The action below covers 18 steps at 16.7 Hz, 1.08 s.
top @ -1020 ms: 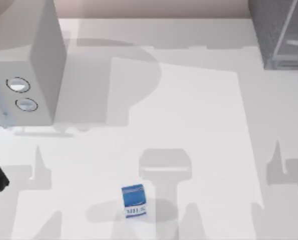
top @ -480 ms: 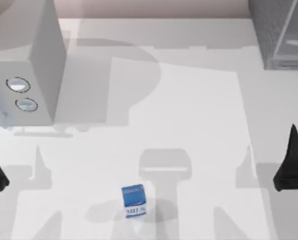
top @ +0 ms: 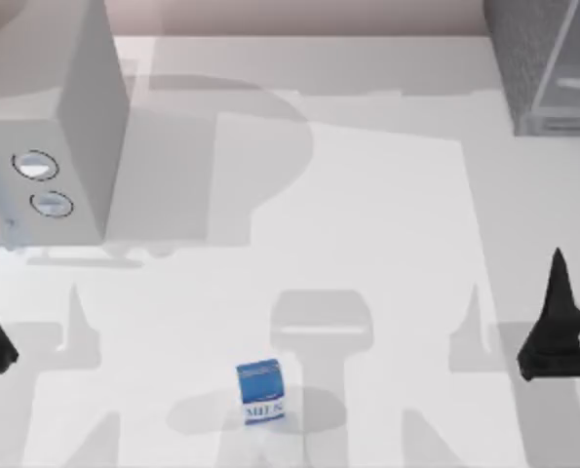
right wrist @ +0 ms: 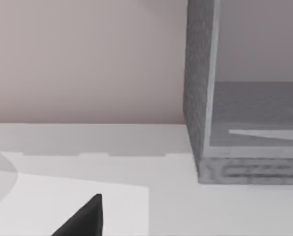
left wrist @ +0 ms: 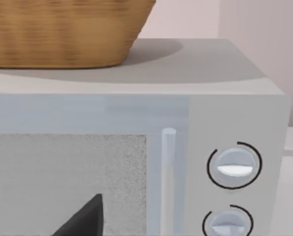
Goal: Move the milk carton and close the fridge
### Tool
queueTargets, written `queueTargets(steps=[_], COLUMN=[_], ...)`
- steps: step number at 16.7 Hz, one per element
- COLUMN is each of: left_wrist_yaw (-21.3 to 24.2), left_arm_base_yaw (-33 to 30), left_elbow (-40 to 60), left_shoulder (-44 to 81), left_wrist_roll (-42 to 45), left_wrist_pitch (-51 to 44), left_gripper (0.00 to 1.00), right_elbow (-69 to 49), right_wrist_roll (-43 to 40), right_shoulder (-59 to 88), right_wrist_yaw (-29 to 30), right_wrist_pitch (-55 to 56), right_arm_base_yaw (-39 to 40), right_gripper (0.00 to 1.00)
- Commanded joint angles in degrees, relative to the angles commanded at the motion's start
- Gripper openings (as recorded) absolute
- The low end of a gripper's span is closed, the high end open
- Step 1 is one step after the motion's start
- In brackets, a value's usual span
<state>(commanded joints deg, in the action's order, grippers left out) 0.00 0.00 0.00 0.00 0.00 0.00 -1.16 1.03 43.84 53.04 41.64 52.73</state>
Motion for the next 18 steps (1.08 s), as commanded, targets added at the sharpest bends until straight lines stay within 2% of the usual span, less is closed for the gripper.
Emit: queueTargets(steps=[6,18], left_wrist_yaw=[0.0,0.0], left_arm_base_yaw=[0.0,0.0], left_elbow=[0.0,0.0], left_shoulder=[0.0,0.0], left_wrist_roll=[0.0,0.0], left_wrist_pitch=[0.0,0.0], left_gripper=[1.0,1.0], right_elbow=[-2.7,-24.4], right_wrist_roll=[1.1,12.2], right_shoulder=[8.4,55.9], right_wrist_yaw=[2.0,14.1], right_wrist_pitch=[1.8,15.3], right_arm_base_yaw=[3.9,22.6], right_gripper=[1.0,1.0])
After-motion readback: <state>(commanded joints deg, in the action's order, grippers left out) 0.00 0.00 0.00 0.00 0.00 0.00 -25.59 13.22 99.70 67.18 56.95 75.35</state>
